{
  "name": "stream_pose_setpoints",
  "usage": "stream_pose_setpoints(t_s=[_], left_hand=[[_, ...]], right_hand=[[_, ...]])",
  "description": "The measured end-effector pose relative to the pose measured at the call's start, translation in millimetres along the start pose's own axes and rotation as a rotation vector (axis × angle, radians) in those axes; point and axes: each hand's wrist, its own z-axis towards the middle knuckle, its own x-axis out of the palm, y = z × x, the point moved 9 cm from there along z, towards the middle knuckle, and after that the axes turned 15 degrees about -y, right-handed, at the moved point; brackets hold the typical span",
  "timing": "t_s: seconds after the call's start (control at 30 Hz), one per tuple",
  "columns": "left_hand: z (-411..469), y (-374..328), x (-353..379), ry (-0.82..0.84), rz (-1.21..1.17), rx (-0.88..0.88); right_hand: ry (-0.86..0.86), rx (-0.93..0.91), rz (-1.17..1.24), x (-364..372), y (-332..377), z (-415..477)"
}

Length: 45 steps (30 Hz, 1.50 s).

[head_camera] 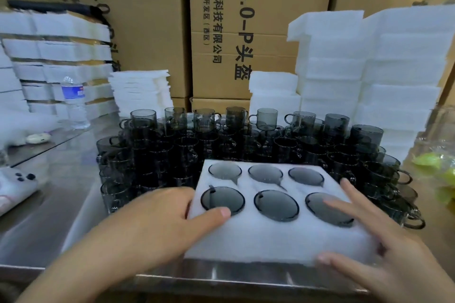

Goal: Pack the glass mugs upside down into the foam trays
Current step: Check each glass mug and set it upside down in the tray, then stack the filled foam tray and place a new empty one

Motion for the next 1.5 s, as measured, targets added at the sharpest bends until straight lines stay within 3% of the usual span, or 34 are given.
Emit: stream_pose_setpoints(t_s=[0.13,0.23,0.37,0.5,0.67,0.93,1.17,1.23,1.37,1.43,1.5], left_hand=[[25.5,-16.3,-76.2,-0.187,-0.096,0.076],[64.9,-14.7,-128.7,-0.363,-0.181,0.119],[142.4,4.7,-146.5,-0.431,0.044,0.203],[220.2,35.6,-159.0,-0.468,0.252,0.190],[308.8,66.2,-147.2,-0.410,0.584,0.170],[403.3,93.2,-65.3,-0.163,0.839,0.200],[437.9,109.2,-10.5,0.054,1.042,0.257],[434.0,111.5,7.2,0.158,1.002,0.294],[420.1,117.3,3.9,0.199,0.879,0.139],[412.6,114.9,-6.3,0.201,0.847,0.114],[406.2,110.9,-13.9,0.188,0.779,0.090]], right_hand=[[-0.223,-0.132,0.072,-16.8,43.0,52.3],[-0.284,-0.166,0.092,-7.6,70.8,111.6],[-0.244,-0.198,0.030,31.8,95.1,201.4],[-0.186,-0.265,-0.279,82.6,103.1,278.2],[-0.010,-0.268,-0.476,160.2,81.6,344.7],[0.263,-0.224,-0.620,262.4,20.8,399.6],[0.433,-0.292,-0.801,322.4,-6.5,399.2],[0.585,-0.306,-0.878,338.8,-15.1,387.9],[0.689,-0.301,-0.896,338.3,-20.8,376.8],[0.669,-0.252,-0.779,325.4,-14.3,376.8],[0.506,-0.252,-0.601,300.3,4.9,388.1]])
